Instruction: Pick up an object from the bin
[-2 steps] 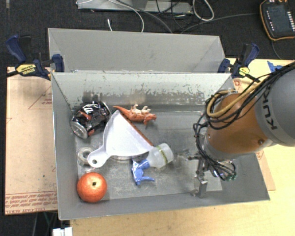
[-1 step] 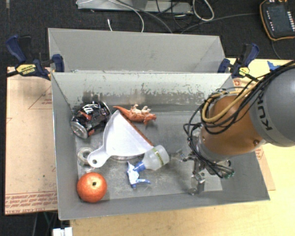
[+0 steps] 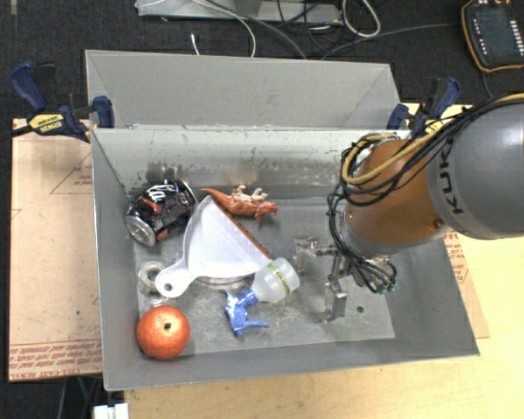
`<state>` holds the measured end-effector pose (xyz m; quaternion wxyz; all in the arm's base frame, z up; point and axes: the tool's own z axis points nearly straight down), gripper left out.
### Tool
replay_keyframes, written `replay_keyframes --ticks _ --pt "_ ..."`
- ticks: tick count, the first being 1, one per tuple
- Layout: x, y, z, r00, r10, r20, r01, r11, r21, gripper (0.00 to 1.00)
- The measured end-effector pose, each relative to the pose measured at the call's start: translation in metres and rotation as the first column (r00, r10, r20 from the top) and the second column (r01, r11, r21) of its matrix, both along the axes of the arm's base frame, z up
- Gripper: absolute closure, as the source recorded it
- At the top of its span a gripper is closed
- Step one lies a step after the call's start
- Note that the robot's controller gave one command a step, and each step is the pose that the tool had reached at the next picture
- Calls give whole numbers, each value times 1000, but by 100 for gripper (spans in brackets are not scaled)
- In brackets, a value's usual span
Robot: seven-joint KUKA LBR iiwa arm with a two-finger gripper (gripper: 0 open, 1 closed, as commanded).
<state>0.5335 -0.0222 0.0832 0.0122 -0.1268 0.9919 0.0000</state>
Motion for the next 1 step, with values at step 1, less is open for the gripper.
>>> replay_keyframes --ticks 1 --pt "-11 14 -4 985 171 -4 -171 985 -3 0"
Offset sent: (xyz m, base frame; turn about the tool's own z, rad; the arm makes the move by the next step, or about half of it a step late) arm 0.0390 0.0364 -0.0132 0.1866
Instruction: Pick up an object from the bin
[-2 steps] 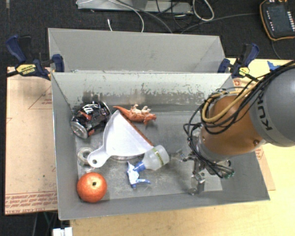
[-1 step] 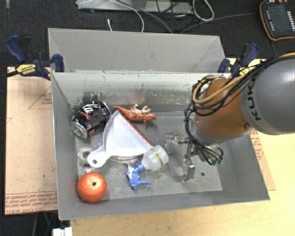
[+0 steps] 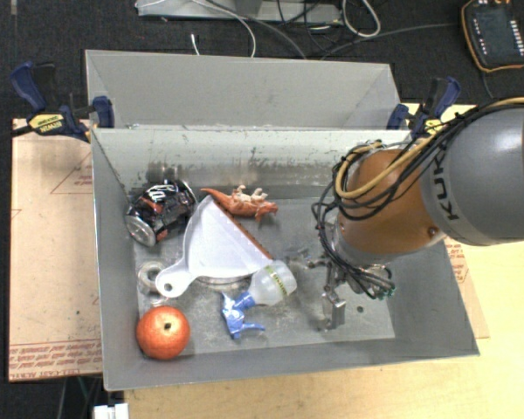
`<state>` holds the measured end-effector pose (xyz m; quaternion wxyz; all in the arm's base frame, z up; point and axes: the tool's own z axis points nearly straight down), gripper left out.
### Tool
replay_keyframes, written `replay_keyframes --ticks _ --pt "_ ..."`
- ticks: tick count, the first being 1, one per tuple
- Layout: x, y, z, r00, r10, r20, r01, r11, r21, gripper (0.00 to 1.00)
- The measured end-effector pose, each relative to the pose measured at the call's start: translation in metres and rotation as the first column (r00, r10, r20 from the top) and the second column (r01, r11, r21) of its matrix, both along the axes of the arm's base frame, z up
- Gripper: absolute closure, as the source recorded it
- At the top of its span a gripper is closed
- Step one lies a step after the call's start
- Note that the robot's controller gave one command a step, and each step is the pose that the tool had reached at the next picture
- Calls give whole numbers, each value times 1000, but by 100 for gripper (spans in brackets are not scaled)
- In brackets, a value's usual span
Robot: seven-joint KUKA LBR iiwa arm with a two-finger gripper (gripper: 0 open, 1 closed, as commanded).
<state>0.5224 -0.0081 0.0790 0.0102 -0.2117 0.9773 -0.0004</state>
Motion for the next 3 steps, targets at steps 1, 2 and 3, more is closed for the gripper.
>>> replay_keyframes --ticks 1,2,3 --pt "47 21 -8 937 -348 1 348 937 8 0" --pt "-2 15 8 939 -345 -3 345 939 6 100" --pt "-2 16 8 939 -343 -3 343 939 6 0"
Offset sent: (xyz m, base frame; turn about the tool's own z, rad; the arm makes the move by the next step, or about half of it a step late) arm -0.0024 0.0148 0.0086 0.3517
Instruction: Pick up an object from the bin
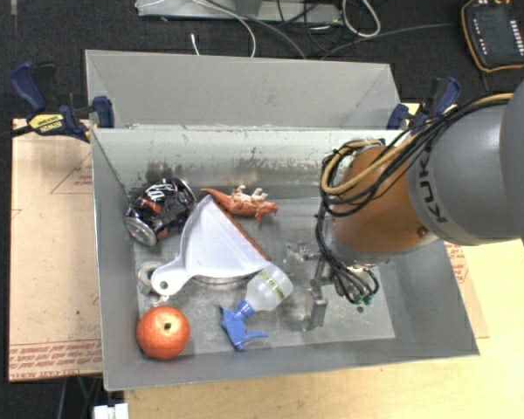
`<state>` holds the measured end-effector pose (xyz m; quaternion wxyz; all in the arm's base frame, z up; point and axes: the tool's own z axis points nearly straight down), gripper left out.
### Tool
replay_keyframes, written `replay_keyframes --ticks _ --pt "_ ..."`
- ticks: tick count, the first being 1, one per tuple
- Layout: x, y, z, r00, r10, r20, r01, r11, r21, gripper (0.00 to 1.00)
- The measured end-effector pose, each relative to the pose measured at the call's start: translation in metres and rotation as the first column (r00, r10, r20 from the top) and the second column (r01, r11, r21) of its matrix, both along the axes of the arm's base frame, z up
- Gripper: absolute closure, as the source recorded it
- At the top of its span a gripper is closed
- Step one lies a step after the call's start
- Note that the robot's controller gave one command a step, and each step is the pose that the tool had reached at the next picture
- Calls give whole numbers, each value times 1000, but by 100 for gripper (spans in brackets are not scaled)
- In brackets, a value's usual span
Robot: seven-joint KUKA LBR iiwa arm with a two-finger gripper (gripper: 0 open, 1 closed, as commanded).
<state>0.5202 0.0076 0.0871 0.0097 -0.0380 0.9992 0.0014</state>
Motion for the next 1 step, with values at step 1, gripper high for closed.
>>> replay_keyframes --ticks 1 --pt "0 0 0 1000 1 0 -1 1000 0 0"
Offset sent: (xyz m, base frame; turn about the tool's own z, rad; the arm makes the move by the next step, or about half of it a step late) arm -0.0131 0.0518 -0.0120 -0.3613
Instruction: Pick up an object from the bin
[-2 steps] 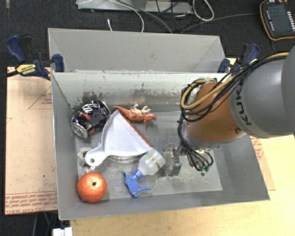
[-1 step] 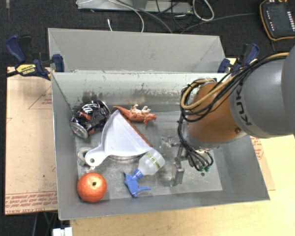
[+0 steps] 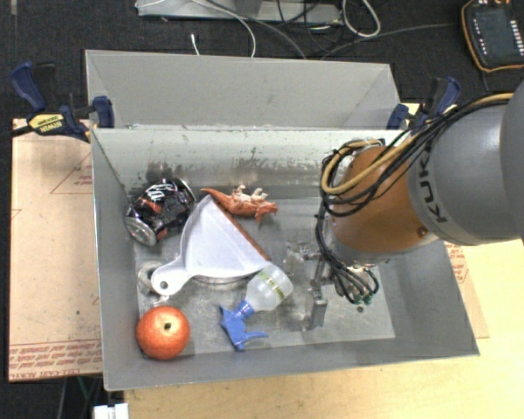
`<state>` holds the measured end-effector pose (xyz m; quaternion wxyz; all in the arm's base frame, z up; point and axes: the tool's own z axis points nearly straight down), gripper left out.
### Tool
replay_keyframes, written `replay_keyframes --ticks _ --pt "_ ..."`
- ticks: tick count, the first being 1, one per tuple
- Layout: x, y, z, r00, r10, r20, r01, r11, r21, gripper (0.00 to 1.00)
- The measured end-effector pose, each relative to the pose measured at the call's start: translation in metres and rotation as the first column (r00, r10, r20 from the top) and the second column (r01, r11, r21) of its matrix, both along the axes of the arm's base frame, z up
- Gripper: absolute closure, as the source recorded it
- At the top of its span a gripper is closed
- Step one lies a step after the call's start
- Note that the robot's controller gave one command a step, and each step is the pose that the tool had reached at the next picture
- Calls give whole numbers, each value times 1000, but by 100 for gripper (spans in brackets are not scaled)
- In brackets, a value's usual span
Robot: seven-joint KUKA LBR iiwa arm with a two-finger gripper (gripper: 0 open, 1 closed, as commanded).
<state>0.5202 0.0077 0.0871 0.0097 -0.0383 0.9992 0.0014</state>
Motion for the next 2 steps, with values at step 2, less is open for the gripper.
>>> replay_keyframes --ticks 2 --pt "-6 61 -14 951 309 -7 -309 951 -5 0"
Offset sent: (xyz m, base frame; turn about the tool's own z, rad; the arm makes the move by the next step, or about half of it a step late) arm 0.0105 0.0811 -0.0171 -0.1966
